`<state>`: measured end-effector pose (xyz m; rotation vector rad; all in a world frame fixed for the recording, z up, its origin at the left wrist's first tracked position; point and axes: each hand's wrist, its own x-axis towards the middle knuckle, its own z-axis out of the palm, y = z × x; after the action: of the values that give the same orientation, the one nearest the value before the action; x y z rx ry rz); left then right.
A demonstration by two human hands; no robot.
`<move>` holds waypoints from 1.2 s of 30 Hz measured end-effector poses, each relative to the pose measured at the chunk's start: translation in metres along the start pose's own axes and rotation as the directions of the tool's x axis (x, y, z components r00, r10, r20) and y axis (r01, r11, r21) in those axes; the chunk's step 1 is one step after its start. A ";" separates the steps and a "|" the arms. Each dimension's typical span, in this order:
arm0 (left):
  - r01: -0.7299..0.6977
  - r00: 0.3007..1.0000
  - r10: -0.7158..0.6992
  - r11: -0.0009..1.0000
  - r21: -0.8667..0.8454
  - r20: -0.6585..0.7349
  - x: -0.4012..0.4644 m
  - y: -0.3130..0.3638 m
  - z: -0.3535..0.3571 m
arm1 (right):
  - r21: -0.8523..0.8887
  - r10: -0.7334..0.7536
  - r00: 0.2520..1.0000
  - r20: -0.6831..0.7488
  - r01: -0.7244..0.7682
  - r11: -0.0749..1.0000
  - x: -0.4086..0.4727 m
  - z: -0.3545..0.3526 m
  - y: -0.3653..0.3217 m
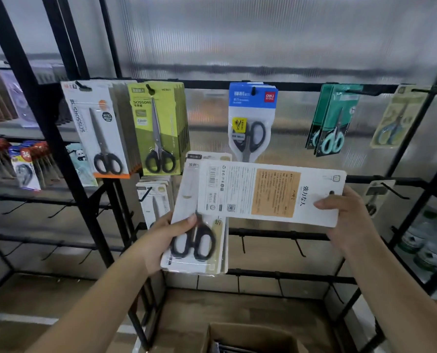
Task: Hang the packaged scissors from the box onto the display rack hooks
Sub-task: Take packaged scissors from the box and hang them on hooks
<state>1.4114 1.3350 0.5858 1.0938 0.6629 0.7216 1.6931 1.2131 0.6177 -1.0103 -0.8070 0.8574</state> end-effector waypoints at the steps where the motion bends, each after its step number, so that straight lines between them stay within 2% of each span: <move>1: 0.015 1.000 -0.015 1.000 0.000 0.013 0.001 0.002 -0.002 | 0.009 -0.002 1.000 0.022 0.002 1.000 0.003 0.000 0.000; 5: 0.062 0.997 -0.064 0.997 0.051 0.036 0.004 0.006 -0.010 | -0.044 -0.041 0.983 0.178 0.050 0.998 0.015 -0.002 -0.004; 9: 0.098 0.994 -0.104 0.988 0.116 0.045 0.007 0.010 -0.019 | -0.027 -0.212 0.921 0.326 0.234 0.972 0.023 -0.002 -0.004; 13: 0.106 0.989 -0.119 0.985 0.140 0.092 0.010 0.006 -0.016 | -0.098 -0.126 0.928 0.351 0.170 0.981 0.029 0.003 -0.003; 15: 0.117 0.985 -0.131 0.985 0.124 0.113 0.011 0.004 -0.012 | -0.099 -0.110 0.940 0.322 0.149 0.984 0.034 0.004 0.003; 17: 0.100 0.987 -0.110 0.991 0.089 0.117 0.011 0.001 -0.008 | -0.138 -0.085 0.984 0.157 0.107 0.985 0.039 0.006 0.011; 19: 0.035 0.995 -0.037 0.999 0.030 0.089 0.008 -0.001 -0.003 | -0.144 -0.001 1.000 -0.018 -0.002 0.990 0.044 0.013 0.020; 22: -0.102 0.994 0.102 0.995 -0.020 -0.025 0.007 -0.006 0.005 | -0.012 0.146 0.984 -0.102 -0.148 0.989 0.038 0.026 0.029; 26: -0.220 0.968 0.222 0.975 0.028 -0.118 0.010 -0.015 0.015 | 0.030 0.310 0.951 0.008 -0.311 0.950 0.019 0.045 0.043; 30: -0.257 0.955 0.261 0.965 0.050 -0.144 0.010 -0.024 0.020 | -0.030 0.217 0.975 0.041 -0.216 0.976 0.011 0.055 0.051; 36: -0.230 0.955 0.243 0.969 0.089 -0.169 -0.002 -0.046 0.014 | -0.070 0.215 0.974 0.068 -0.210 0.975 0.013 0.053 0.064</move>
<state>1.4299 1.3131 0.5472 1.1931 0.7196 1.0189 1.6387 1.2625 0.5773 -1.1395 -0.8029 1.0638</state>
